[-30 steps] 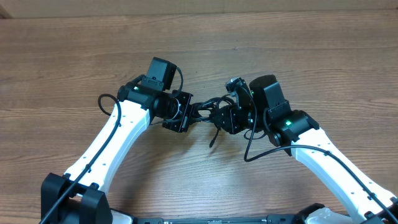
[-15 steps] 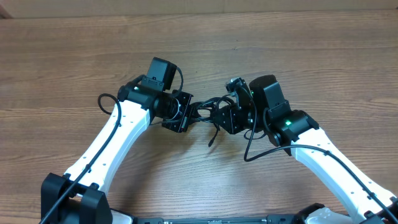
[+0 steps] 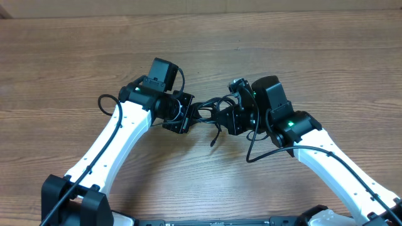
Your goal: Untangle cables
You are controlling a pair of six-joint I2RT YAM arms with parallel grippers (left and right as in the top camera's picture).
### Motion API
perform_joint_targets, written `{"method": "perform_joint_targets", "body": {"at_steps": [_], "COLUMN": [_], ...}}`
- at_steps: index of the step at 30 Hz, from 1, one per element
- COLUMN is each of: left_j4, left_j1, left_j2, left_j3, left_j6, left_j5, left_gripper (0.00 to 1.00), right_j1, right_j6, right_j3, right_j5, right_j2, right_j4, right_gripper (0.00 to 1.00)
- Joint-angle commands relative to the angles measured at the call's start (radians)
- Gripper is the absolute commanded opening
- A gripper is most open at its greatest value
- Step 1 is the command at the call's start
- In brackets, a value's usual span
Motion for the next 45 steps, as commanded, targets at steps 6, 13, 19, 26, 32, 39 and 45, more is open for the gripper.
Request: {"method": "perform_joint_targets", "body": {"at_steps": [6,13,19,26,32,39,45], "left_j4": [0.001,-0.002,-0.009,0.015,0.038,0.039,0.039], "left_j1": [-0.003,-0.004,-0.004,-0.003,-0.003,-0.004,-0.004], "left_j2": [-0.024,-0.024,-0.024,-0.024,-0.024,-0.024,-0.024], "left_j3": [0.024,0.024,0.024,0.024,0.024,0.024,0.024], "left_j6": [0.037,0.120,0.153,0.149,0.148,0.092,0.081], "left_j5": [-0.034,-0.172,-0.177,-0.099,-0.016,0.031,0.066], "left_gripper": [0.04,0.04,0.04,0.04,0.04,0.04,0.04], "right_j1": [0.006,0.006,0.006,0.006,0.006,0.006,0.006], "right_j6": [-0.007,0.001,0.003,0.002,-0.001,0.000,0.000], "right_j3": [0.023,0.023,0.023,0.023,0.023,0.023,0.023], "right_j5": [-0.002,-0.005,-0.021,-0.021,-0.021,-0.021,-0.021], "right_j2": [0.004,0.004,0.004,0.004,0.004,0.004,0.004], "right_j4": [0.006,0.010,0.009,0.009,0.007,0.010,0.014], "right_gripper": [0.04,0.04,0.04,0.42,0.60,0.44,0.33]}}
